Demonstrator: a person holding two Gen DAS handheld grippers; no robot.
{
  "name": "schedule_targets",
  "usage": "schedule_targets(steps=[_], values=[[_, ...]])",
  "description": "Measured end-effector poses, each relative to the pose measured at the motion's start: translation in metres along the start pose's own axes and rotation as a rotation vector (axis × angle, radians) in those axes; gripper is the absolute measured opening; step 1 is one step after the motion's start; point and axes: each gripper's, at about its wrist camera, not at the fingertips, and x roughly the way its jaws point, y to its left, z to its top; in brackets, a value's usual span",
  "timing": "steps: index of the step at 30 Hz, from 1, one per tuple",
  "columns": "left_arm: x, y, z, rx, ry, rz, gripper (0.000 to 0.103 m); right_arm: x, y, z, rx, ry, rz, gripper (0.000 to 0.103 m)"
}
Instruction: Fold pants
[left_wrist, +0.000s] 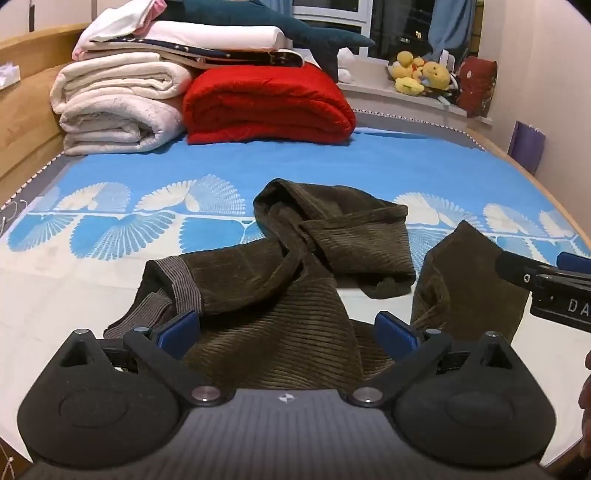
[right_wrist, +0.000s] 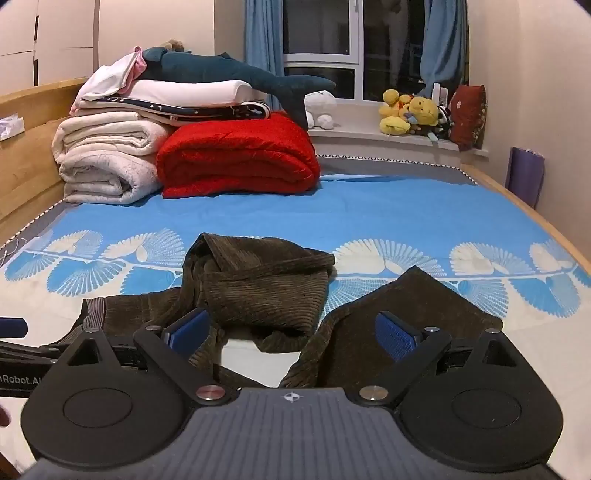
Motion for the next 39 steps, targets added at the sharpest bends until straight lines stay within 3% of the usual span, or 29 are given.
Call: schedule_targets(steps=[7, 8, 12, 17, 33, 39], values=[[0.009, 0.015, 0.008, -0.045, 0.010, -0.076, 0.102, 0.000, 0.007, -0.001, -0.013, 0.000, 0.007, 0.097], [0.003, 0.015, 0.000, -0.085, -0.003, 0.023, 0.102, 0.001, 0.008, 0.000, -0.018, 0.001, 0.006, 0.097], [0.005, 0.015, 0.000, -0.089, 0.011, 0.020, 0.102, 0.006, 0.013, -0.003, -0.046, 0.030, 0.002, 0.096], [0.006, 0.013, 0.000, -0.067, 0.027, 0.031, 0.102, 0.012, 0.017, -0.008, -0.079, 0.112, 0.029, 0.089], [0.008, 0.014, -0.003, -0.059, 0.039, 0.031, 0.102, 0.012, 0.015, -0.009, -0.065, 0.110, 0.039, 0.088], [0.008, 0.015, -0.003, -0.060, 0.045, 0.030, 0.102, 0.009, 0.020, -0.009, -0.087, 0.092, 0.050, 0.081]])
